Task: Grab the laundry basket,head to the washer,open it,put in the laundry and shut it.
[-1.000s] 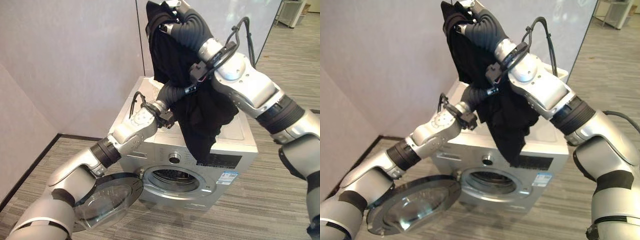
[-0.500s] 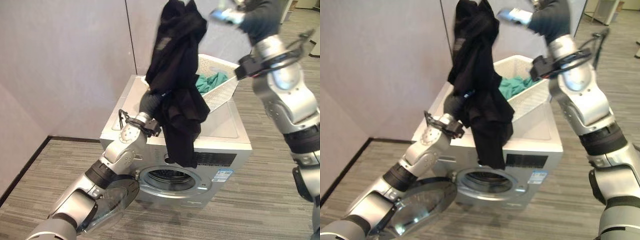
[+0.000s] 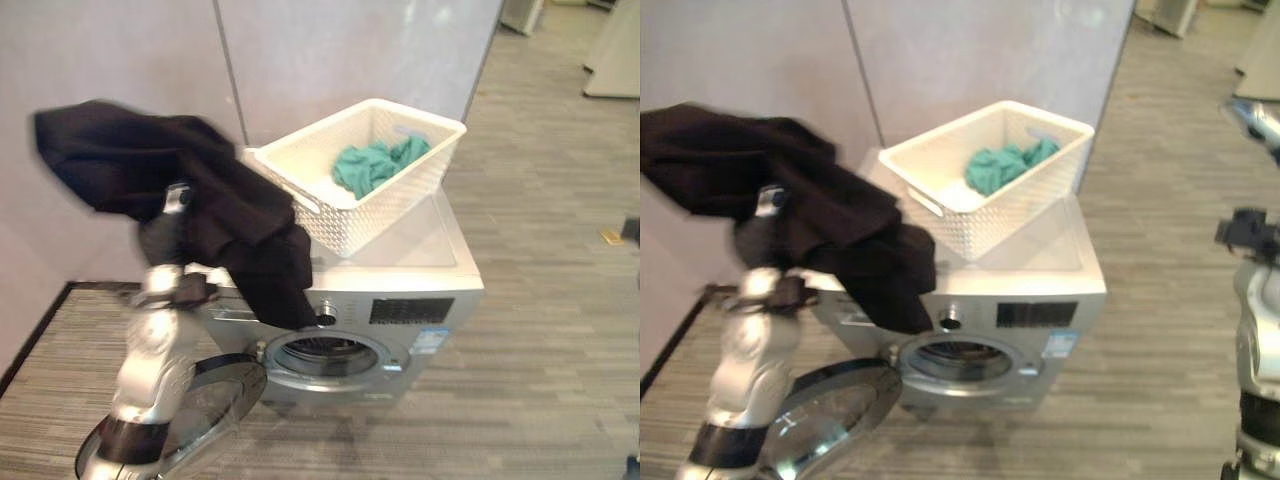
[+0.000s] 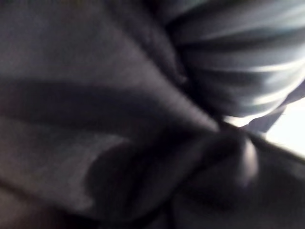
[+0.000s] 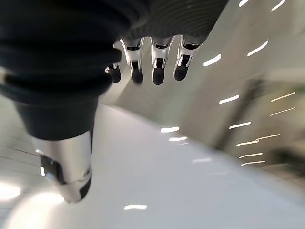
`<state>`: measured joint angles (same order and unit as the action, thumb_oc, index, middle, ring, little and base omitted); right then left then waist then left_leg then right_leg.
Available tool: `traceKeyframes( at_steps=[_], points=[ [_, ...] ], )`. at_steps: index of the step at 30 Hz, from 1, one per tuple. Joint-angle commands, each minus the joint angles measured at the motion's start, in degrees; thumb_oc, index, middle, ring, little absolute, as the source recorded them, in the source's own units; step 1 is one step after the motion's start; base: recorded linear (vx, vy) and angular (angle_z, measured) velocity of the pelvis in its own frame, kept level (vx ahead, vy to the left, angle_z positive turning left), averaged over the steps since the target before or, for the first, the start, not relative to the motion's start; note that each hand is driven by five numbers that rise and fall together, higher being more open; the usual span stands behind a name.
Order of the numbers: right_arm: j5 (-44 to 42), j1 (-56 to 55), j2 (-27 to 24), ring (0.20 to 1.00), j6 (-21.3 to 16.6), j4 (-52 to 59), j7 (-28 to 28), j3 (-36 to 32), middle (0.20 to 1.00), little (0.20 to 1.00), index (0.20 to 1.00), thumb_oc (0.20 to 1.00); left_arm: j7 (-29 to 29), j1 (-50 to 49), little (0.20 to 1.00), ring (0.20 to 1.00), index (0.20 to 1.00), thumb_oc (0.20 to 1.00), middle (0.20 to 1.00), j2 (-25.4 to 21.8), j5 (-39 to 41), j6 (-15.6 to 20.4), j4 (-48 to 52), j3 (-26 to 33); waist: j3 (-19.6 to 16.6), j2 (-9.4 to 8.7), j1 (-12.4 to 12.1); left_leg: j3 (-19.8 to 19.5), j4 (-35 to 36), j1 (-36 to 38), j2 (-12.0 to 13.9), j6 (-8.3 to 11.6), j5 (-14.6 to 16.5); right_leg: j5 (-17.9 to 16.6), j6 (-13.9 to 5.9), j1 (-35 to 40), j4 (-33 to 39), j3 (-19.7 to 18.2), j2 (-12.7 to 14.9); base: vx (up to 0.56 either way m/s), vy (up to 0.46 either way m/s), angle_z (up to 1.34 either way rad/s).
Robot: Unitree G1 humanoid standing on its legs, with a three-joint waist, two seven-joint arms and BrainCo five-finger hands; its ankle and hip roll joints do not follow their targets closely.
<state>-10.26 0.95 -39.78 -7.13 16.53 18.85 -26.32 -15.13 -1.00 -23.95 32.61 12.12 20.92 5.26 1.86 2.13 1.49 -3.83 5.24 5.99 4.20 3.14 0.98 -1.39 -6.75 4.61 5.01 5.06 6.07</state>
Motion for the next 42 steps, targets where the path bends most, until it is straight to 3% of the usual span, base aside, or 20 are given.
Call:
traceKeyframes(
  at_steps=[1, 2, 3, 4, 5, 8, 10, 13, 14, 17, 21, 24, 26, 29, 37, 42],
  points=[
    [9.4, -4.6, 3.1, 1.0, 2.5, -4.4, 1.3, -1.9, 1.0, 1.0, 1.0, 1.0, 3.3, -3.1, 0.2, 0.2, 0.2, 0.2, 0.2, 0.1, -2.9, 2.8, 5.1, 2.7, -3.3, -3.18, -0.3, 0.4, -0.2, 1.2, 2.1, 0.66, 4.4, 2.4, -0.96, 1.0, -0.3, 0.0, 2.0, 0.0, 0.0, 0.0],
    [9.4, -4.7, 3.1, 1.0, 2.5, -4.3, 1.3, -1.9, 1.0, 1.0, 1.0, 1.0, 3.4, -3.3, 0.2, 0.2, 0.2, 0.2, 0.2, 0.1, -2.9, 2.8, 5.1, 2.7, -3.4, -3.15, -0.3, 0.4, -0.2, 1.4, 2.2, 0.67, 4.7, 2.6, -0.97, 1.2, -0.3, 0.1, 1.9, -0.01, -0.031, 0.02],
    [15.6, -9.0, 5.6, 1.0, 6.3, -9.6, 3.5, -1.6, 1.0, 1.0, 1.0, 1.0, 5.1, -7.3, 0.2, 0.2, 0.2, 0.2, 0.2, 2.5, -1.2, 1.9, 4.2, 1.5, -2.6, -3.02, -0.4, 0.2, -0.2, 1.1, 2.2, 0.46, 4.5, 2.6, -0.79, 1.1, -0.4, 0.3, 1.8, 0.0, 0.0, 0.0],
    [15.6, -9.0, 5.6, 1.0, 6.3, -9.6, 3.6, -1.6, 1.0, 1.0, 1.0, 1.0, 5.1, -7.4, 0.2, 0.2, 0.2, 0.2, 0.2, 2.5, -1.1, 1.9, 4.3, 1.5, -2.8, -3.02, -0.3, 0.2, -0.2, 1.1, 2.2, 0.44, 4.7, 2.7, -0.82, 1.1, -0.3, 0.3, 1.8, 0.0, 0.0, 0.0],
    [19.4, -12.6, 8.2, 1.0, 9.3, -13.1, 4.6, -1.5, 1.0, 1.0, 1.0, 1.0, 6.6, -10.3, 0.2, 0.2, 0.2, 0.2, 0.2, 4.2, 1.6, 0.5, 0.8, -1.1, -2.2, -2.76, -0.2, -0.1, -0.2, 0.7, 2.2, 0.3, 4.4, 2.7, -0.7, 0.9, -0.3, 0.6, 1.8, 0.01, -0.03, 0.05],
    [21.1, -18.2, 11.6, 1.0, 10.4, -20.1, 4.5, -0.9, 1.0, 1.0, 1.0, 1.0, 9.0, -15.2, 0.2, 0.2, 0.2, 0.2, 0.2, 5.8, 2.8, -0.9, -4.6, -4.1, -1.4, -2.86, 0.1, -0.4, -0.2, -0.2, 2.0, 0.08, 3.9, 2.7, -0.61, 0.5, -0.4, 1.0, 1.8, -0.02, -0.028, 0.07],
    [21.9, -18.7, 12.0, 1.0, 10.2, -23.5, 4.6, 0.4, 1.0, 1.0, 1.0, 1.0, 9.5, -16.1, 0.2, 0.2, 0.2, 0.2, 0.2, 6.0, 2.6, -1.1, -6.5, -4.7, -1.2, -2.88, 0.1, -0.4, -0.2, -0.5, 1.9, -0.01, 3.8, 2.6, -0.6, 0.2, -0.4, 0.9, 1.9, 0.0, -0.004, -0.02],
    [19.3, -16.8, 14.3, 1.0, 9.0, -44.2, 4.0, 8.8, 1.0, 1.0, 1.0, 1.0, 10.3, -18.7, 0.2, 0.2, 0.2, 0.2, 0.2, 5.3, 0.8, -0.9, -13.0, -6.6, 0.9, -3.06, -0.8, -0.2, -0.2, -1.2, 1.9, -0.33, 3.1, 2.2, -0.65, -0.6, -0.4, 0.8, 1.8, -0.06, -0.018, -0.01],
    [19.2, -16.7, 14.3, 1.0, 8.9, -44.5, 4.1, 9.0, 1.0, 1.0, 1.0, 1.0, 10.3, -18.7, 0.2, 0.2, 0.2, 0.2, 0.2, 5.3, 0.8, -0.9, -13.1, -6.5, 0.8, -3.05, -0.7, -0.2, -0.2, -1.1, 1.9, -0.34, 3.5, 2.4, -0.7, -0.5, -0.2, 0.8, 1.8, -0.05, -0.015, -0.02],
    [14.4, -14.0, 18.9, 1.0, 8.2, -60.7, 1.6, 14.7, 1.0, 1.0, 1.0, 1.0, 11.3, -23.3, 0.2, 0.2, 0.2, 0.2, 0.2, 3.0, -3.0, -1.2, -15.6, -6.2, 1.7, -3.2, -2.1, -0.4, -0.2, -1.5, 2.1, -0.27, 3.1, 2.4, -0.72, -0.6, -0.1, 0.9, 1.7, 0.0, 0.0, 0.0],
    [9.8, -12.0, 21.8, 1.0, 7.5, -68.3, -0.2, 17.5, 1.0, 1.0, 1.0, 1.0, 10.9, -21.6, 0.2, 0.2, 0.2, 0.2, 0.2, 2.6, -3.6, -1.8, -20.6, -7.2, 2.3, -3.36, -2.6, -0.8, -0.2, -1.7, 2.1, -0.1, 2.8, 2.5, -0.73, -0.4, -0.1, 1.6, 1.8, 0.0, -0.001, 0.01],
    [7.9, -8.6, 23.9, 1.0, 7.5, -76.0, -2.2, 23.2, 1.0, 1.0, 1.0, 1.0, 10.6, -16.1, 0.2, 0.2, 0.2, 0.2, 0.2, 4.1, -3.6, -2.1, -29.1, -11.9, 2.6, -3.56, -2.8, -1.1, -0.2, -2.2, 1.9, 0.13, 2.5, 2.6, -0.74, -0.3, -0.1, 2.4, 2.0, 0.01, 0.003, 0.03],
    [7.8, -7.4, 24.0, 1.0, 7.6, -77.3, -2.5, 24.5, 1.0, 1.0, 1.0, 1.0, 10.5, -14.5, 0.2, 0.2, 0.2, 0.2, 0.2, 4.7, -3.0, -2.1, -31.0, -12.9, 2.9, -3.64, -2.8, -1.2, -0.2, -2.4, 1.9, 0.18, 2.4, 2.7, -0.71, -0.5, -0.1, 2.7, 2.0, 0.0, -0.004, 0.19],
    [10.7, -2.9, 24.6, 1.0, 9.0, -83.4, -4.0, 31.8, 1.0, 1.0, 1.0, 1.0, 10.4, -10.0, 0.2, 0.2, 0.2, 0.2, 0.2, 6.0, 0.1, -2.0, -32.6, -16.1, 4.8, -4.22, -3.5, -1.5, -0.6, -4.3, 2.2, 0.2, 2.0, 3.2, -0.45, -2.7, -1.8, 3.3, 1.8, -0.05, -0.017, 0.1],
    [10.8, 1.1, 25.6, 1.0, 9.8, -84.7, -4.0, 36.2, 1.0, 1.0, 1.0, 1.0, 9.1, -4.6, 0.2, 0.2, 0.2, 0.2, 0.2, 5.9, 3.2, -1.7, -31.4, -20.6, 10.2, -5.17, -3.4, -1.9, -7.6, -14.4, 1.6, 0.66, 2.6, 3.4, 0.33, -10.6, -5.4, 4.1, 2.4, -0.16, -0.019, 0.1],
    [10.3, 5.6, 25.0, 1.0, 10.2, -79.0, -0.6, 39.9, 1.0, 1.0, 1.0, 1.0, 4.2, 6.6, 0.2, 0.2, 0.2, 0.2, 0.2, 8.1, 3.3, 0.6, -36.6, -25.1, 14.2, -6.74, -1.8, -1.7, -15.6, -28.9, 0.6, 1.1, 3.2, 3.0, 1.27, -24.8, -11.6, 3.2, 2.8, -0.26, 0.01, -0.01]
  ],
)
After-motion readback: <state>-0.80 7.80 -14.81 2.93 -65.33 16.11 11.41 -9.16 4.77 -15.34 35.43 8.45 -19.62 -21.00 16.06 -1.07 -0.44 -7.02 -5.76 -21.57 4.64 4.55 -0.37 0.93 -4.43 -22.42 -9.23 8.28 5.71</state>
